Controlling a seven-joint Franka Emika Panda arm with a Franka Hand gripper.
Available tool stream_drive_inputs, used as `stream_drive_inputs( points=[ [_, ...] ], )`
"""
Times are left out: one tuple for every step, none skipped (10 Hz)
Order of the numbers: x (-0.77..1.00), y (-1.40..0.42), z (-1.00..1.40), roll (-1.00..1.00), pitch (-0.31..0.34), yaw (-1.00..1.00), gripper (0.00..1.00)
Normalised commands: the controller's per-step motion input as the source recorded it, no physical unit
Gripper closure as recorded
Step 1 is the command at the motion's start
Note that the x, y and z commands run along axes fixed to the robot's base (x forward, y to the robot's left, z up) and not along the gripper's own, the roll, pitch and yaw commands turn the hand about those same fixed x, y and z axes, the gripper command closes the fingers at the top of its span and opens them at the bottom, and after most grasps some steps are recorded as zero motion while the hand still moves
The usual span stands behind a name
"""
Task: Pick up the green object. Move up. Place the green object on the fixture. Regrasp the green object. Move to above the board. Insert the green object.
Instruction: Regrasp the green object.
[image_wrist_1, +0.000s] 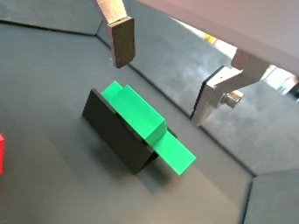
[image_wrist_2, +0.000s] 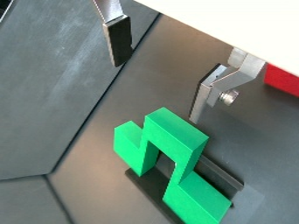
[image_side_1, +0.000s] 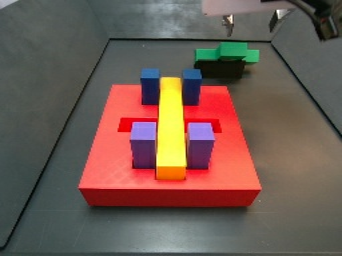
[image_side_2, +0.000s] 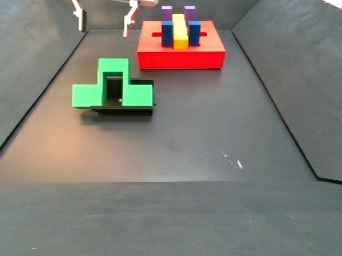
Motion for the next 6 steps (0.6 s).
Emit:
stream_drive_inputs(
  points=[
    [0.00,-0.10,0.00,1.00,0.000,0.17,0.00],
    [0.09,0.00,0.00,0.97,0.000,0.25,0.00],
    [0.18,0.00,0.00,0.86,0.000,0.33,0.00],
    [0.21,0.07,0.00,0.67,0.000,0.38,0.00],
    [0.20,0.07,0.00,0.53,0.000,0.40,0.00],
    [0.11,0.16,0.00,0.02,0.000,0.33,0.00]
  ],
)
